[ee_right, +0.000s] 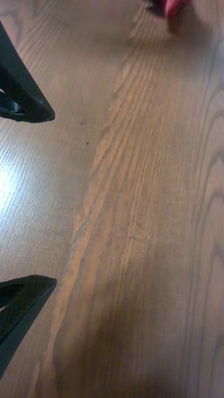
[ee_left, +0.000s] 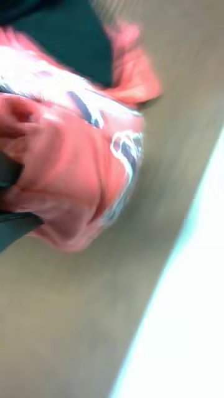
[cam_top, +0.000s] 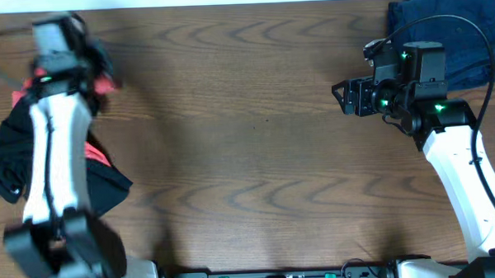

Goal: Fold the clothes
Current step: 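Lift the red T-shirt with the left gripper, pulling it off the black clothes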

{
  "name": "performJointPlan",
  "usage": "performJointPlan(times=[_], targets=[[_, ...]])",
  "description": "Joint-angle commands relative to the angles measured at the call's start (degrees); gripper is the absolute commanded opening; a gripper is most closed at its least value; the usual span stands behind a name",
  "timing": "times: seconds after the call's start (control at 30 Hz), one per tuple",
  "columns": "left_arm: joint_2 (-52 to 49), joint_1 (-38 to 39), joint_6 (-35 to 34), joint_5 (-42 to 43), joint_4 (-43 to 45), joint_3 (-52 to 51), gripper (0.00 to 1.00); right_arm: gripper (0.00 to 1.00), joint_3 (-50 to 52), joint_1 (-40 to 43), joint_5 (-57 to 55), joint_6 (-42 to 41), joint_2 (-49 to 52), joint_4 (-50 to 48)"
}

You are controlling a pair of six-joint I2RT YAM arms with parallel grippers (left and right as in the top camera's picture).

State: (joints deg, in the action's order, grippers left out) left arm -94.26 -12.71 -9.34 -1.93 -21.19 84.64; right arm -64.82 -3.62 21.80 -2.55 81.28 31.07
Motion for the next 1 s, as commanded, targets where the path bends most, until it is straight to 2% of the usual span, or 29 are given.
performJointPlan(times=[0.0, 0.2, 0.37, 0.5, 0.73, 0.97], targets=[[7.1, -1.5, -3.0, -1.2, 6.5, 5.5, 0.06, 0.76, -1.4, -0.5, -0.4, -0.2, 0.4, 0.2], [11.7, -3.7, -3.0, -5.8, 14.7, 13.2, 0.06, 0.75, -1.4, -0.6, -0.4, -0.2, 0.4, 1.0], [11.6, -4.9, -3.0, -13.7, 16.4, 20.9, 0.06, 0.74, -1.4, -0.6, -0.4, -0.2, 0.4, 2.1], [11.6, -6.0, -3.0, -14.1, 16.4, 25.1, 0.06, 0.74, -1.4, -0.6, -0.4, -0.2, 0.4, 3.0], [12.1, -3.3, -3.6, -7.9, 11.6, 30.0, 0.06, 0.73, -1.4, -0.6, 1.6, -0.8, 0.4, 2.6], [12.9, 5.0, -5.2, 1.2, 1.7, 30.1, 0.06, 0.74, -1.4, -0.6, 5.7, -0.8, 0.4, 2.6]])
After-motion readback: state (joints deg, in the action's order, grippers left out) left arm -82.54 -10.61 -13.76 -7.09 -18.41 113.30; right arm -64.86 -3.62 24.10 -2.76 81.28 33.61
